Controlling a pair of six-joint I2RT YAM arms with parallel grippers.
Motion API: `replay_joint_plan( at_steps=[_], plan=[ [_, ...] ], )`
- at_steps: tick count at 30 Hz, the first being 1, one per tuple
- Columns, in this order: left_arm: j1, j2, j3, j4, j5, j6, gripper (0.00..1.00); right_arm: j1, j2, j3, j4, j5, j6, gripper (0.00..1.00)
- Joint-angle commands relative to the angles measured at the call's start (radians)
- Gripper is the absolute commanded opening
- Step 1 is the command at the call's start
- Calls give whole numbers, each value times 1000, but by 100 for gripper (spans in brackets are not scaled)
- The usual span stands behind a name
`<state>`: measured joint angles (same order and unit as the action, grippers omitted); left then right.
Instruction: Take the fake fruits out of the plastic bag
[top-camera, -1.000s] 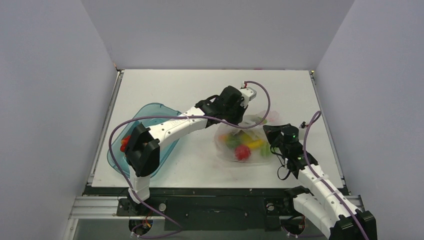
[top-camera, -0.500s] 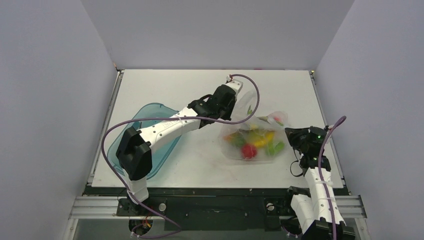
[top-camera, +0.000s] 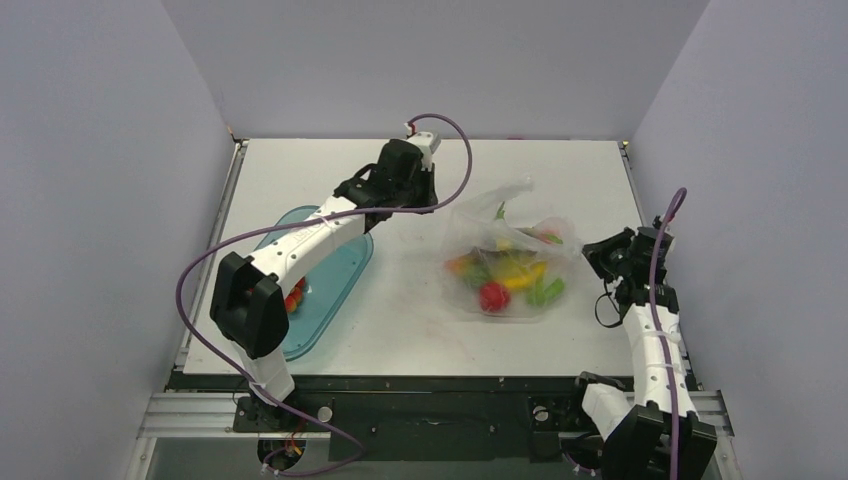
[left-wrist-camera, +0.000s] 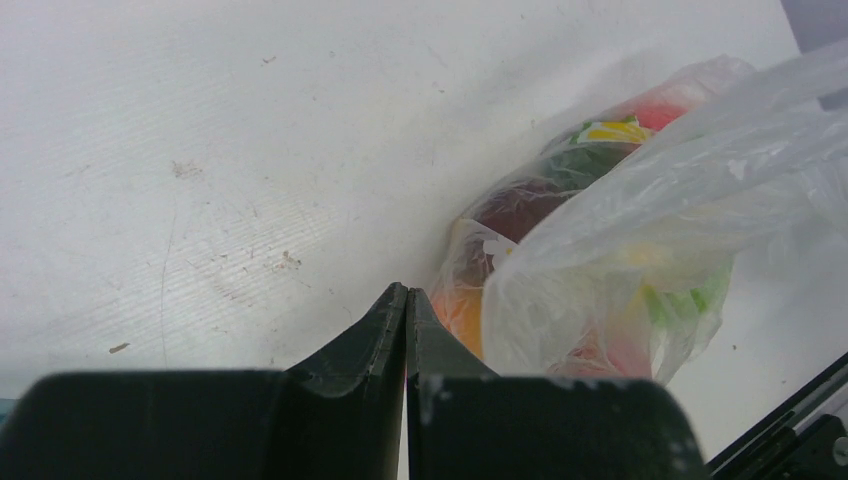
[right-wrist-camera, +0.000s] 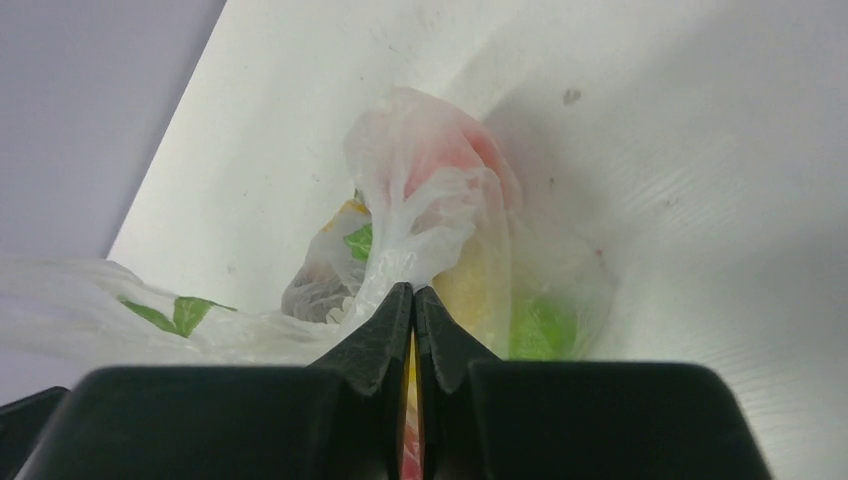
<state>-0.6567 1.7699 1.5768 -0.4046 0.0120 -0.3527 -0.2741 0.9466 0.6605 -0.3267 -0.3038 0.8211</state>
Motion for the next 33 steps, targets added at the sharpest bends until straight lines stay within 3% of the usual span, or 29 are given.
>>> replay_joint_plan(
  at_steps=[1, 4, 10, 13, 24, 28, 31, 33],
  plan=[
    [39, -55, 4, 71, 156, -50, 0, 81, -32, 121, -97, 179, -201, 3],
    [52, -62, 1, 94, 215, -51, 0, 166, -28, 192, -176, 245, -289, 6],
    [60, -83, -15, 140, 316, -55, 0, 370, -61, 343, -300, 539, -403, 39],
    [63, -78, -11, 138, 324, -50, 0, 450, -92, 374, -327, 600, -439, 53],
    [61, -78, -13, 117, 298, -27, 13, 794, -23, 387, -388, 821, -546, 64],
    [60, -72, -3, 99, 279, -8, 15, 883, 45, 394, -446, 1004, -516, 65],
    [59, -75, 2, 85, 265, 12, 17, 903, 73, 384, -454, 1097, -494, 65],
    [58, -80, -4, 87, 273, 23, 19, 905, 86, 376, -436, 1101, -492, 55]
  ],
)
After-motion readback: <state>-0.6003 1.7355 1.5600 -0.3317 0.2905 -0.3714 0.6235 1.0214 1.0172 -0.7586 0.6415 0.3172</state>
